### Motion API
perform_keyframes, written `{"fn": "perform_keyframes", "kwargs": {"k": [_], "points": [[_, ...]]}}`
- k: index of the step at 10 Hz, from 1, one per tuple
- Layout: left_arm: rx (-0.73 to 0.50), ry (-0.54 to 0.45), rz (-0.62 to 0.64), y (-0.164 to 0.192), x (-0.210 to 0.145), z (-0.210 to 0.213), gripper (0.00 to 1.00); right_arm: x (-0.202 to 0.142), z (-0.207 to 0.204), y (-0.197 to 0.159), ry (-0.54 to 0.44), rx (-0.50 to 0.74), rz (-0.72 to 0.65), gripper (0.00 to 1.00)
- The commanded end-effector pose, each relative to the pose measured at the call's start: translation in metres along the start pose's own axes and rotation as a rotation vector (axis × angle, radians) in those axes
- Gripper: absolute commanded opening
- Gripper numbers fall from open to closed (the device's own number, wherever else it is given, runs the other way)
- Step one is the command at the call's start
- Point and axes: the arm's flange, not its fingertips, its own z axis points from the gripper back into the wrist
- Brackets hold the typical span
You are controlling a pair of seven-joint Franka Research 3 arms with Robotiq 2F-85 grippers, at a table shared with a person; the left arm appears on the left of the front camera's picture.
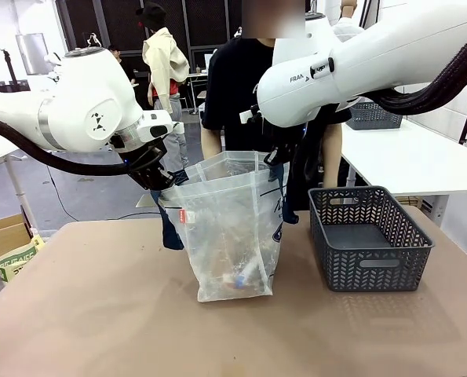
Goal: Transfer purchased items from the store into the shopping bag.
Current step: Move the Reusable shopping bag to the right side of the table.
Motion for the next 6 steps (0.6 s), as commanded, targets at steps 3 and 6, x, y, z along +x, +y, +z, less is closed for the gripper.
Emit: {"fn": "perform_keyframes", "kwargs": {"k": [3,6], "points": [[0.012,0.0,-0.007,0.0016,-0.0001,0.0014,0.0,-0.0019,-0.0014,-0.0015,0.005,0.0,-0.005,0.0],[0.012,0.0,-0.007,0.0016,-0.0001,0.0014,0.0,-0.0019,-0.0014,-0.0015,0.005,0.0,-0.005,0.0]]}}
